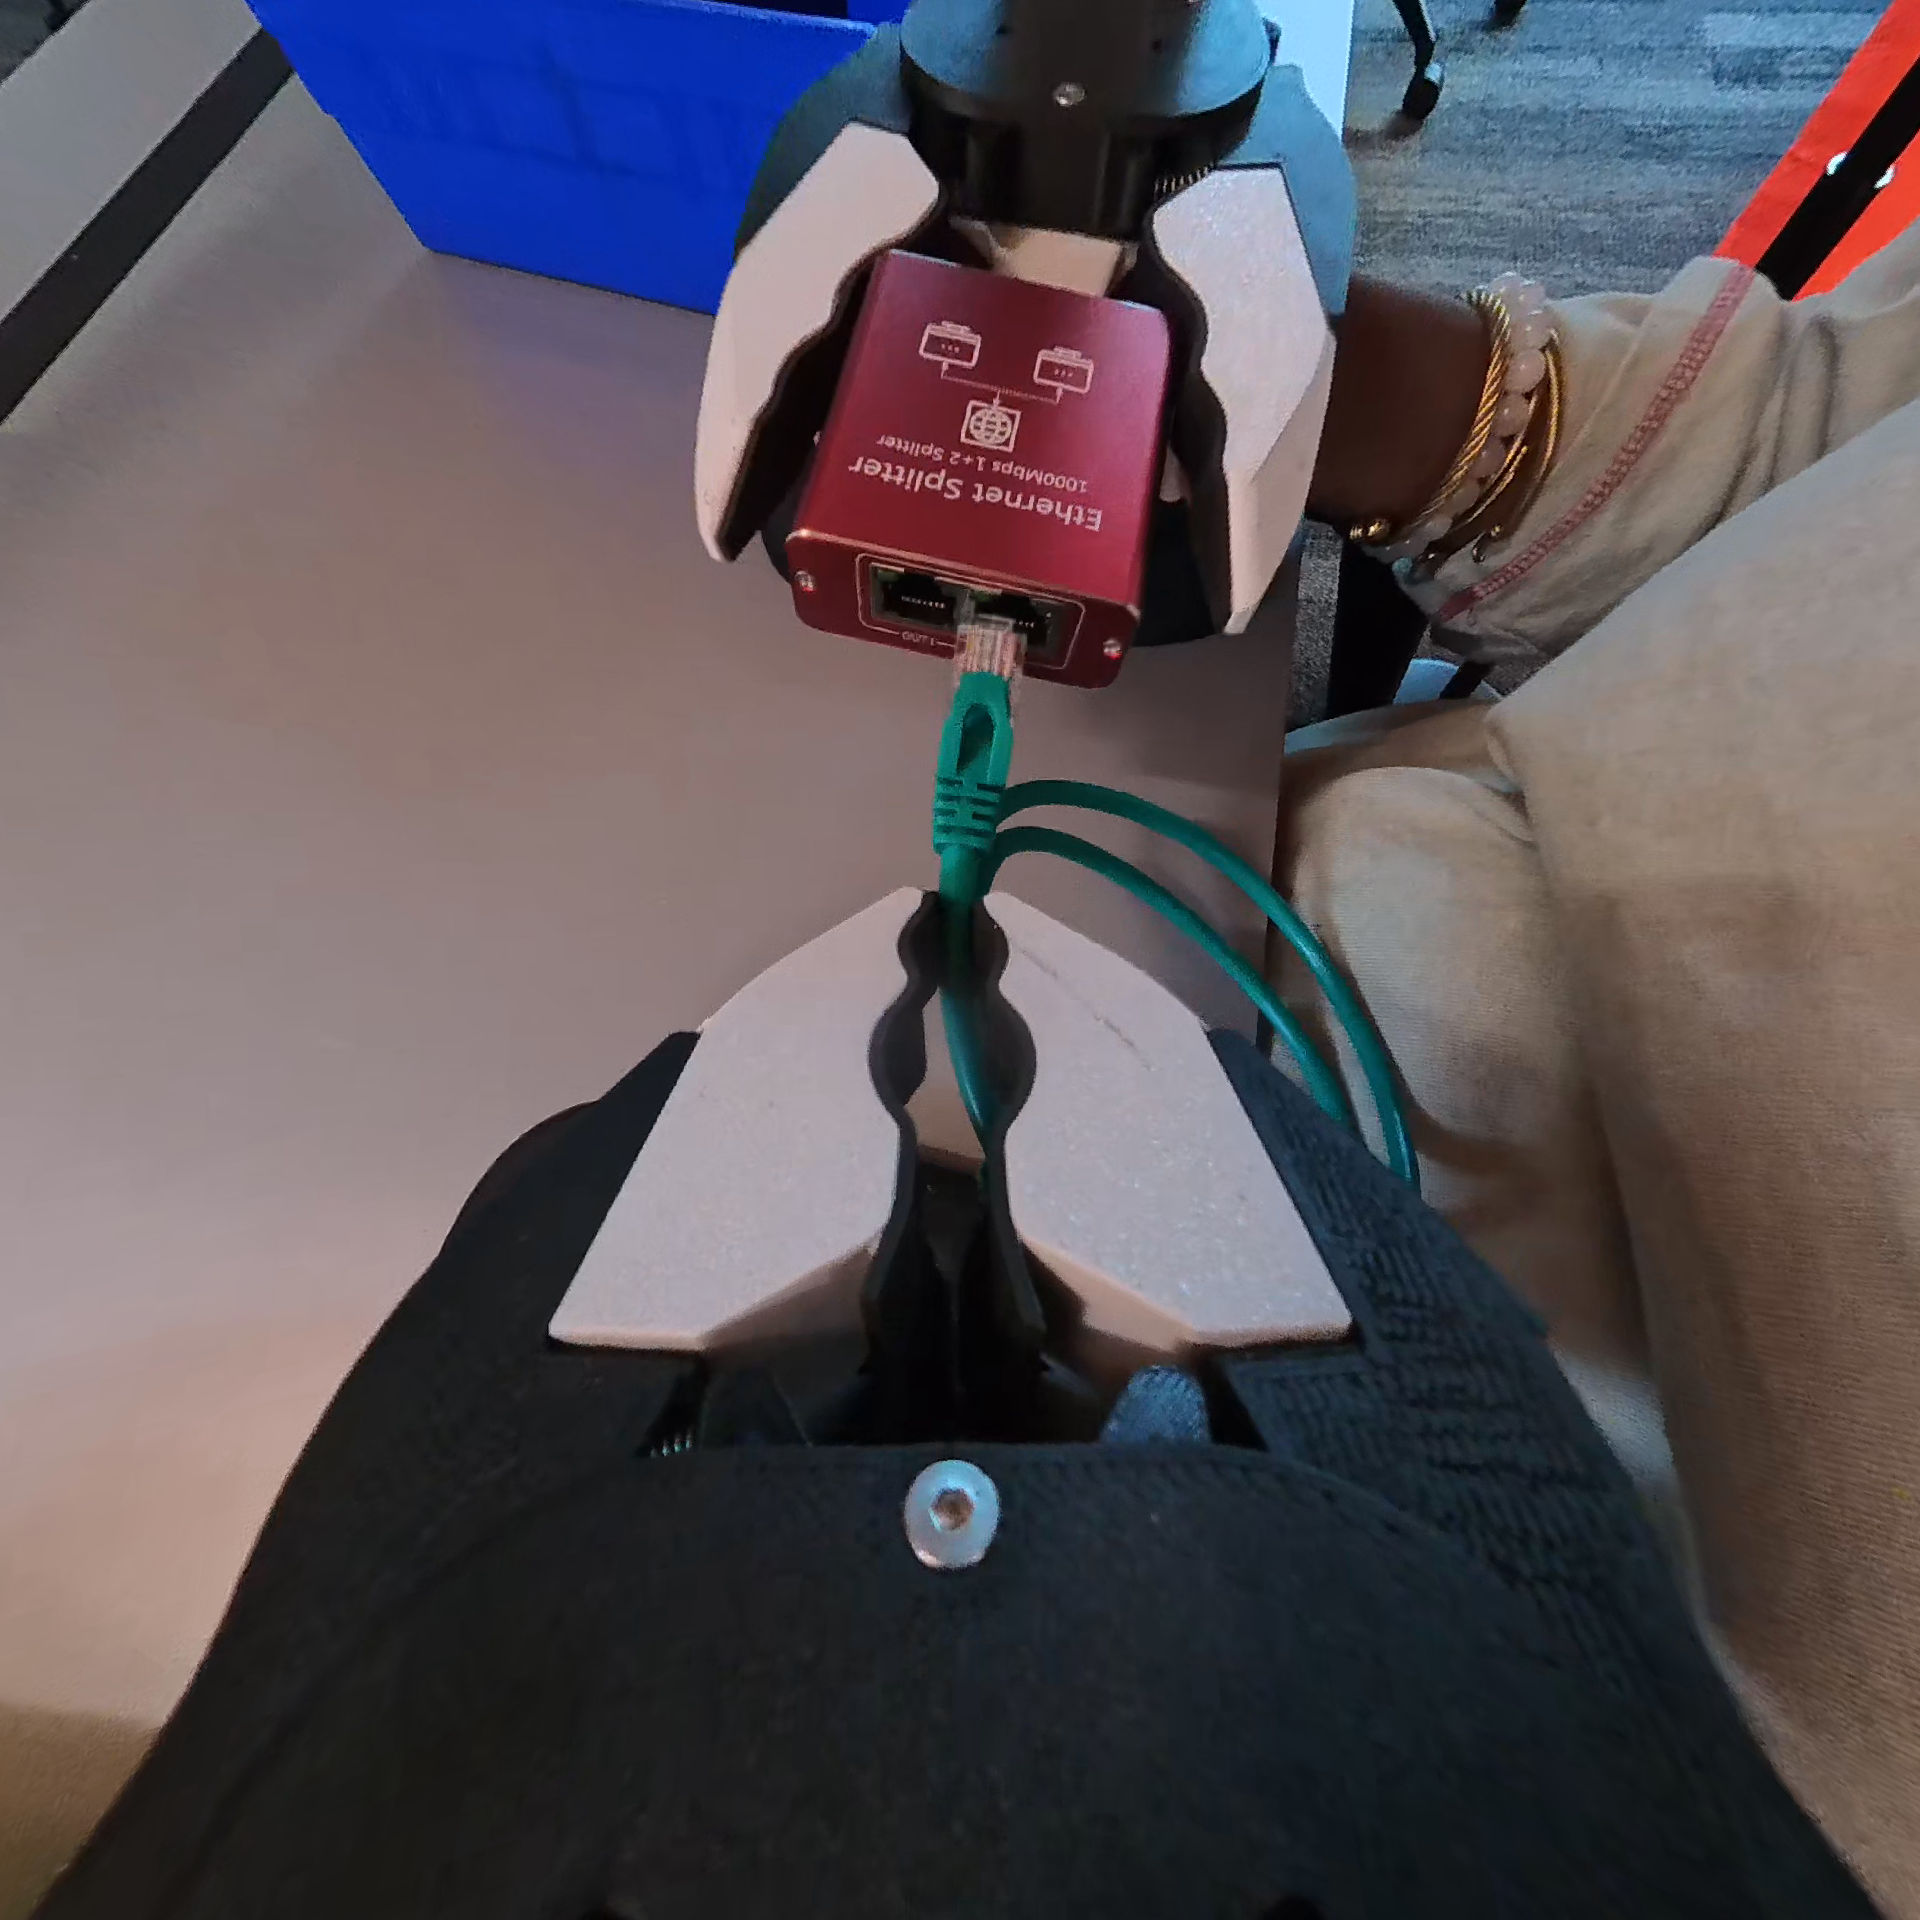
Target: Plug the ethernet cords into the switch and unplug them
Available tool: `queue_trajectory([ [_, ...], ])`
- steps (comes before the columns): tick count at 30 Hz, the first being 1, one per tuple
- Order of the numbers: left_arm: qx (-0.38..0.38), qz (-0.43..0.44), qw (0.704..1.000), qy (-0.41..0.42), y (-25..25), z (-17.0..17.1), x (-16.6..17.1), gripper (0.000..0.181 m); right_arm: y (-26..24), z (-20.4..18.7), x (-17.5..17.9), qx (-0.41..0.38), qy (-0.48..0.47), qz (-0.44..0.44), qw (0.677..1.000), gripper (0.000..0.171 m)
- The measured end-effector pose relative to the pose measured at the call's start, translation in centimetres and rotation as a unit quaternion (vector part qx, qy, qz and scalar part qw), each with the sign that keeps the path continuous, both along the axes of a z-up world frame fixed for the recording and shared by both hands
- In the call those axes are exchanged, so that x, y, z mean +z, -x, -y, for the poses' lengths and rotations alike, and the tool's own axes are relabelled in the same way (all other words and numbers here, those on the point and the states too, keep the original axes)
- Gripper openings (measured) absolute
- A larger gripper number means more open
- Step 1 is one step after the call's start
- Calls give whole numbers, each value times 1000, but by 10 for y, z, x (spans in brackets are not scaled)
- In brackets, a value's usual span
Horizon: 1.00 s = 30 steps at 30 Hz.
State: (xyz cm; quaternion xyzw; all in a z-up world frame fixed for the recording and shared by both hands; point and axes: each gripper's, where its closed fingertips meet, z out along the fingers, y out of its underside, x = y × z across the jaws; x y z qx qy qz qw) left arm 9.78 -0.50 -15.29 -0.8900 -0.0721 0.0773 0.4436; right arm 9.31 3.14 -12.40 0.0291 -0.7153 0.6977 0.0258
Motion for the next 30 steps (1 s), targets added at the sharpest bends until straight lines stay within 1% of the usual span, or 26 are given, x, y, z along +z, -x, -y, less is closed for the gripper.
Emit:
queue_trajectory([
  [4, -3, -13, 1000, 25, 0, 2, -5, 6, -1, 1, -6, -3, -25, -10, 1000, 87],
  [10, -16, -3, 1000, -2, -3, -4, -1, 6, -2, -1, -4, 1, -19, -12, 1000, 87],
  [14, -17, -13, 1000, 9, -2, -5, -3, 6, -2, 2, -8, 4, -30, -13, 999, 87],
  [17, -26, -18, 999, -14, -4, -8, 0, 5, -3, 1, -10, 3, -43, -13, 999, 87],
  [21, -24, -36, 999, 27, -1, -6, -13, 5, -3, 4, -20, -1, -78, -10, 997, 87],
  [22, -26, -37, 999, 26, -2, -8, -13, 4, -2, 4, -21, -1, -80, -9, 997, 87],
  [26, -25, -31, 999, 3, -1, -10, -11, 4, 0, 6, -22, -8, -84, -11, 996, 87],
  [28, -27, -23, 999, -12, -2, -10, -7, 6, -1, 6, -18, -8, -72, -22, 997, 87],
  [29, -36, -10, 999, -31, -5, -10, -2, 7, -3, 7, -14, -4, -59, -27, 998, 87],
  [30, -46, 10, 998, -48, -7, -7, 5, 15, -3, 7, -10, -3, -47, -30, 998, 87],
])
